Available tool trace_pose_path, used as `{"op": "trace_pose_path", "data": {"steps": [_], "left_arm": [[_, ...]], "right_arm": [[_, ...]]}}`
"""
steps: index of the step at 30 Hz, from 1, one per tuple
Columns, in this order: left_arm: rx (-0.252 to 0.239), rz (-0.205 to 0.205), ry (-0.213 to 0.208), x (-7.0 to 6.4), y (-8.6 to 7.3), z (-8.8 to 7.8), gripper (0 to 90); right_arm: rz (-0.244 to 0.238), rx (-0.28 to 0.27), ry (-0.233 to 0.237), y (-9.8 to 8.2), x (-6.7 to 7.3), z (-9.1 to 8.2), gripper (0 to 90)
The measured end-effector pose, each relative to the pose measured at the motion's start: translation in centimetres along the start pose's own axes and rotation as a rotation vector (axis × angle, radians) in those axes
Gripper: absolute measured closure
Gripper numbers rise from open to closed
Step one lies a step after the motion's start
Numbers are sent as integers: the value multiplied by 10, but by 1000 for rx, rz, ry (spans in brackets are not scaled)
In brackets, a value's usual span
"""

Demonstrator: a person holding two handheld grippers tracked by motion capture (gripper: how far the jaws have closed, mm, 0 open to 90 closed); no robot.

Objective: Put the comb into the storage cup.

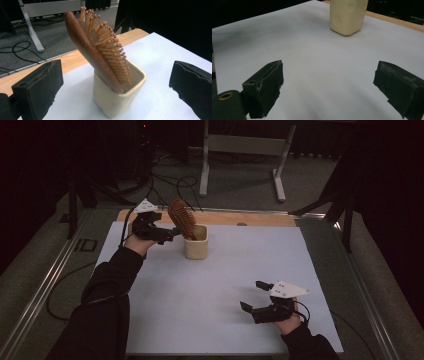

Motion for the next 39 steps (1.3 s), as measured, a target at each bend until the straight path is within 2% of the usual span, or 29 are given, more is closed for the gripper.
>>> {"op": "trace_pose_path", "data": {"steps": [2,8,17,27,33,39], "left_arm": [[3,3,-6,-1,-1,-5,0],[3,11,-30,-5,-7,-17,0],[8,29,-45,-7,-17,-26,0],[4,57,-71,-16,-30,-39,0],[8,54,-88,-20,-43,-45,0],[11,75,-99,-26,-57,-52,0]], "right_arm": [[-13,1,0,1,1,1,83],[-9,6,4,0,2,2,83],[-4,4,2,0,1,2,83],[-4,2,5,0,1,2,83],[-4,0,3,0,1,1,83],[-6,4,3,0,2,1,83]]}}
Point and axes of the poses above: each handheld gripper's, and its own axes: z roughly forward along the jaws, y roughly out of its top, x roughly to its left, the point moved 4 cm from there along z, roughly forward along the jaws
